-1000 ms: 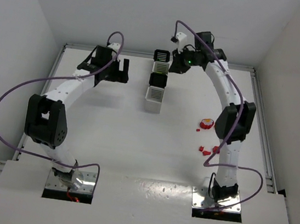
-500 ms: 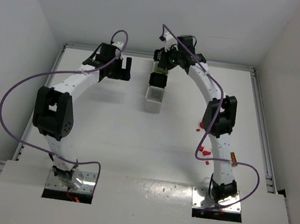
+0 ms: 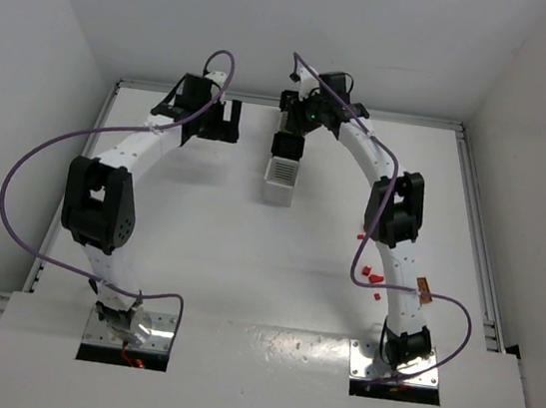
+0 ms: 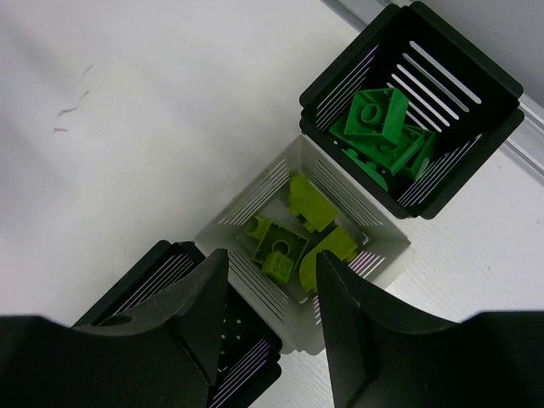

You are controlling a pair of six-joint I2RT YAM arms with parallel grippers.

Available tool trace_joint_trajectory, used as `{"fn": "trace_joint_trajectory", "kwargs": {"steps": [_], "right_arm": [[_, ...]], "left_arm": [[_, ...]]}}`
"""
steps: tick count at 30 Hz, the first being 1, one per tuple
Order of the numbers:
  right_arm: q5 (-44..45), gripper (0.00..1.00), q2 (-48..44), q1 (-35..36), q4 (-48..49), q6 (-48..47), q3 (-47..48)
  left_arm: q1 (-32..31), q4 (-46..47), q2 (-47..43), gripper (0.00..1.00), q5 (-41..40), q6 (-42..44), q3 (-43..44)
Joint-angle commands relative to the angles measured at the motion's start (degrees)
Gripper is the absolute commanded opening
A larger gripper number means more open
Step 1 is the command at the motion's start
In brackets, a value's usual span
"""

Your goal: Sort the legos into containers by color

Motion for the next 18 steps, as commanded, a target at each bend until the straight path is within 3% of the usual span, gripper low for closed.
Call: {"fn": "trace_joint_trajectory", "kwargs": {"steps": [1,3,8,14,17,18], "right_arm": [[-0.8,0.47,-4.3,-0.2,2.7,0.3,1.0],[-1.5,0.47,-6.9,-0.9,2.7,0.9,-0.8],[-2.4,0.35,-15.6,-4.3,-1.7,-4.7,-8.7],[-5.7,0.33,-21.8,-13.7,-22.5,-17.7,-12.7],[-7.6,0.39,-21.9,-17.6,-37.3,-30.5,-12.0],[-7.6,0.45,-21.9,-17.6,-41.2,-38.6,-12.0]], "left_arm": [[-0.3,0.9,1.1,1.0,1.5,0.4,2.7],[-0.9,0.9,1.7,1.0,2.1,0.4,2.7],[-1.4,1.4,1.7,1.0,2.1,1.0,3.2],[-2.4,1.4,1.7,1.0,10.1,6.9,2.1],[-3.1,1.4,1.1,1.0,12.2,7.7,1.6],[-3.1,1.4,1.1,1.0,12.2,7.7,1.6]]}}
